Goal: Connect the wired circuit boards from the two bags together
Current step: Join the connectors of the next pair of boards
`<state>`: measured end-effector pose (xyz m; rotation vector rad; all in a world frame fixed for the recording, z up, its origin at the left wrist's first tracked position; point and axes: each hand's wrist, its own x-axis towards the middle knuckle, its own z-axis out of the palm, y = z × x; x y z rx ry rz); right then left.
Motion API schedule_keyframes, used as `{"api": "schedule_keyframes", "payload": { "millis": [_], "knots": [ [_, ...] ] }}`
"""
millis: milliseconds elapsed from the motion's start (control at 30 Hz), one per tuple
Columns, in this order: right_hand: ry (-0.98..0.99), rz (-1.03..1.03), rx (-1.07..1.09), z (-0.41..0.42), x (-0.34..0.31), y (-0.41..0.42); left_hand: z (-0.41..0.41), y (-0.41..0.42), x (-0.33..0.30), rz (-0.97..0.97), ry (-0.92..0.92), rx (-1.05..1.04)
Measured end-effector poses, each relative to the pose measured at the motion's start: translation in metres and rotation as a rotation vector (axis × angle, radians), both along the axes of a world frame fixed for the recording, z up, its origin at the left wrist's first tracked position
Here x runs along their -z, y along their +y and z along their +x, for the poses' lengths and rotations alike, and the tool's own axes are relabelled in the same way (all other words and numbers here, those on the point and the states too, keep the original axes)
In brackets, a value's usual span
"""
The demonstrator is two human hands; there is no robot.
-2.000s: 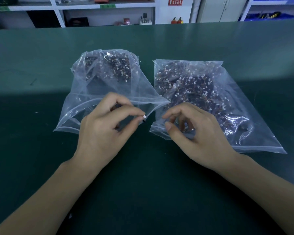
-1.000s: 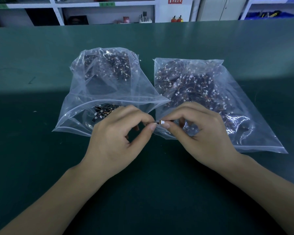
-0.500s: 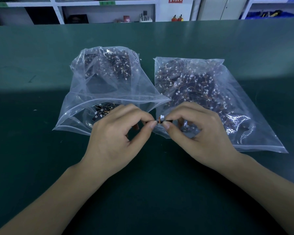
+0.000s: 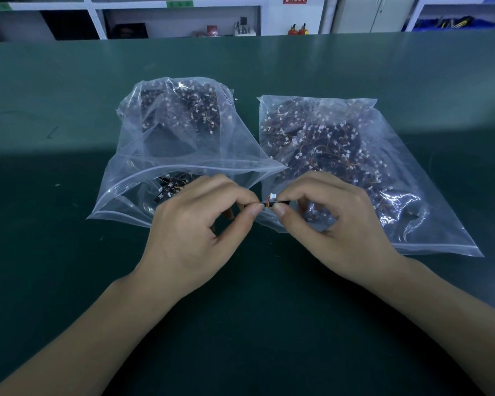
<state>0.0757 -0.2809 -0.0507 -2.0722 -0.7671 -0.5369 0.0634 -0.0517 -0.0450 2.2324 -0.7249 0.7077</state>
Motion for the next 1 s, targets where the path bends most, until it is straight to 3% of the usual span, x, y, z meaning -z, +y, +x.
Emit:
{"api": "schedule_keyframes", "payload": {
  "millis": [600,800,1000],
  "knots": [
    [-0.007,-0.131,0.039,0.0022,-0.0002,-0.0047,0.0071,0.0047,0.0048,-0.125,-0.02,-0.038],
    [-0.026,-0.044,0.112,0.0047,-0.0023,-0.0064,0.0047,0.0013,0.0042,-0.101,0.028,0.107],
    [-0.051,-0.034,0.119,0.0047,-0.0022,-0.0069,0.0053,-0.0001,0.0068,-0.01,-0.012,0.051]
  ]
}}
